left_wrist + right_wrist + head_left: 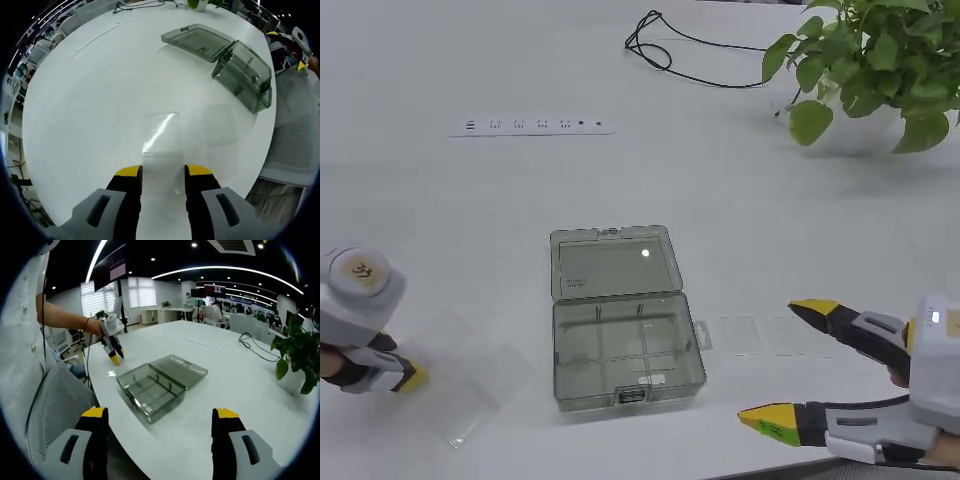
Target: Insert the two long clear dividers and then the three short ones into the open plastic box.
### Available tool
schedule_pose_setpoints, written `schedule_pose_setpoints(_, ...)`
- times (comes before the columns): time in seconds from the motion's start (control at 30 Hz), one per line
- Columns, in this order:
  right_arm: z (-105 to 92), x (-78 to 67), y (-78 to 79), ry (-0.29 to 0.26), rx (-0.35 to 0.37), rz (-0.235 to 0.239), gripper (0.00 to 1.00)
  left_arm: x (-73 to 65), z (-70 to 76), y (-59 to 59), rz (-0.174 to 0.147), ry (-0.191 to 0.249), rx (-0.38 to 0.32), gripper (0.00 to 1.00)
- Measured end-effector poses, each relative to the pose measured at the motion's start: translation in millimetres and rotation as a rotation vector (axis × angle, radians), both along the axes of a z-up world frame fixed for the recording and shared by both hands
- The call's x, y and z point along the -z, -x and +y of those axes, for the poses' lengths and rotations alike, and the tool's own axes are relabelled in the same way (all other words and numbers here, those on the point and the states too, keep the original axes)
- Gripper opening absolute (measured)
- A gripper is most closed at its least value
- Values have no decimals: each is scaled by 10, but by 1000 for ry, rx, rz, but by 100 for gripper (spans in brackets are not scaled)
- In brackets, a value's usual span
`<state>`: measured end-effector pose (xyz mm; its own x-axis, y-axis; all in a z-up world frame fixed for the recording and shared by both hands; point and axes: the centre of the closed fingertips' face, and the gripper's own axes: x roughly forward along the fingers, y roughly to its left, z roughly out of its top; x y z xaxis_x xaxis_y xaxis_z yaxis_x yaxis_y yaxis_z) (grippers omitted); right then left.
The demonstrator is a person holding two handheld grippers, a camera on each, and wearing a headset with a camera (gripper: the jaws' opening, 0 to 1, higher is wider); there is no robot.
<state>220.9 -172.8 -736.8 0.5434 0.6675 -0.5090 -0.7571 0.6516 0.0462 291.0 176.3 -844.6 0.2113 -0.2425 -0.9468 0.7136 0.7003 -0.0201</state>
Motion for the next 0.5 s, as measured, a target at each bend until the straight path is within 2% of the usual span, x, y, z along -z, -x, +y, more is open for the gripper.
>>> schedule_pose_setpoints(0.07, 6, 2, 2, 1, -2, 0, 85, -8, -12, 5, 11, 18, -14, 32)
schedule_pose_setpoints(0.5, 39, -2, -8, 3, -11, -1, 85, -16, -45, 46, 37, 63, -58, 31)
